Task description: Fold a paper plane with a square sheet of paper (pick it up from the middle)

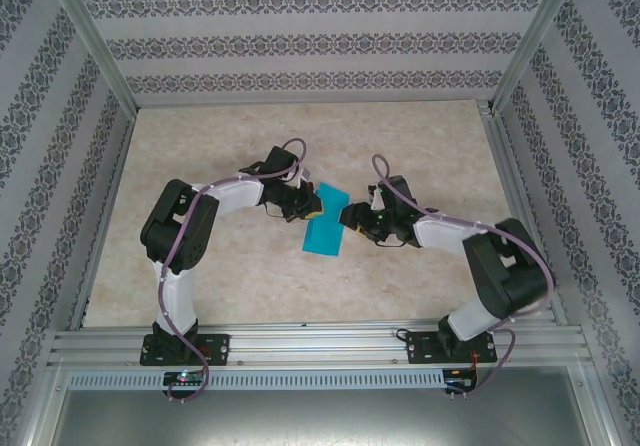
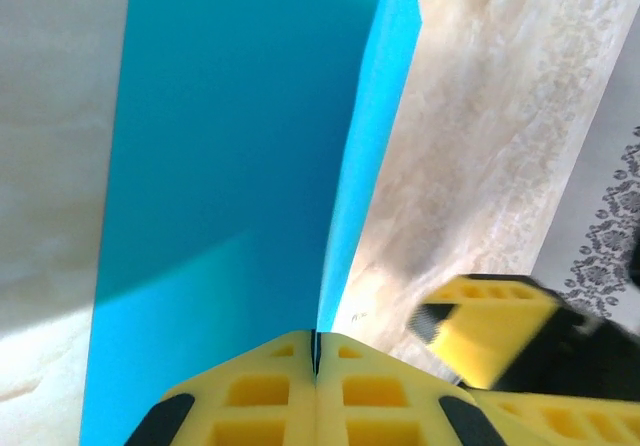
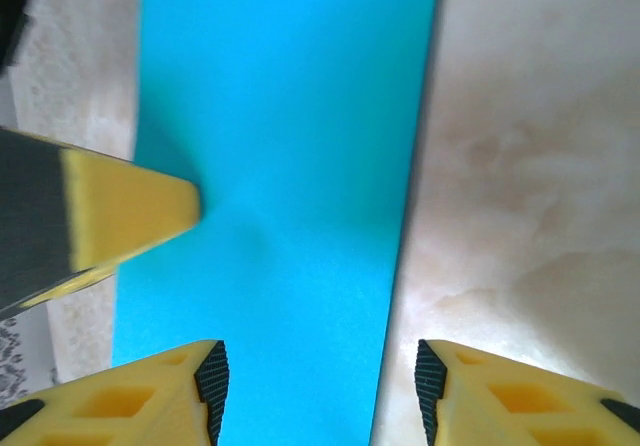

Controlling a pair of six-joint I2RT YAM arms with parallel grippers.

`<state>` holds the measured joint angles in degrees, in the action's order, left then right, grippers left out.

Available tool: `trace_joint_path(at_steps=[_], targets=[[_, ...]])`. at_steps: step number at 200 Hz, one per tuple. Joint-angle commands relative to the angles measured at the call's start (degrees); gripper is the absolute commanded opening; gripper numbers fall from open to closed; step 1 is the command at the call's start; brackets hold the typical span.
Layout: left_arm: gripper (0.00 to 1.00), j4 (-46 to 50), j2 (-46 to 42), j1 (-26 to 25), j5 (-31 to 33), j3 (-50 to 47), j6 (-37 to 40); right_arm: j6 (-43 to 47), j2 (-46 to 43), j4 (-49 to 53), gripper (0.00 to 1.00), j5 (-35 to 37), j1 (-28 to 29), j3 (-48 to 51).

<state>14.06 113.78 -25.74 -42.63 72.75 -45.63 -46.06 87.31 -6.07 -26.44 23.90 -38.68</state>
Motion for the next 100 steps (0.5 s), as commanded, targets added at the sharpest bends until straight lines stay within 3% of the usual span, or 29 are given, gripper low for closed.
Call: trace_joint_path(at_steps=[1, 39, 73, 100], targets=[[0.05, 7.47, -0.88, 0.58, 1.44, 2.34, 5.22, 7.34, -4.88, 1.72, 0.57, 7.61, 1.79, 1.62], [0.05, 10.57, -0.91, 0.6, 2.39, 3.29, 6.39, 20.72, -8.67, 8.45, 0.57, 18.48, 13.23, -2.28], [0.06, 9.43, -1.1, 0.58, 1.78, 3.28, 4.96, 24.98, -9.08, 18.55, 0.58, 29.67, 21.52, -7.64], [0.07, 8.79, -0.84, 0.59, 1.01, 3.45, 4.28, 27.9, -7.81, 20.43, 0.68, 35.43, 27.81, -9.94]])
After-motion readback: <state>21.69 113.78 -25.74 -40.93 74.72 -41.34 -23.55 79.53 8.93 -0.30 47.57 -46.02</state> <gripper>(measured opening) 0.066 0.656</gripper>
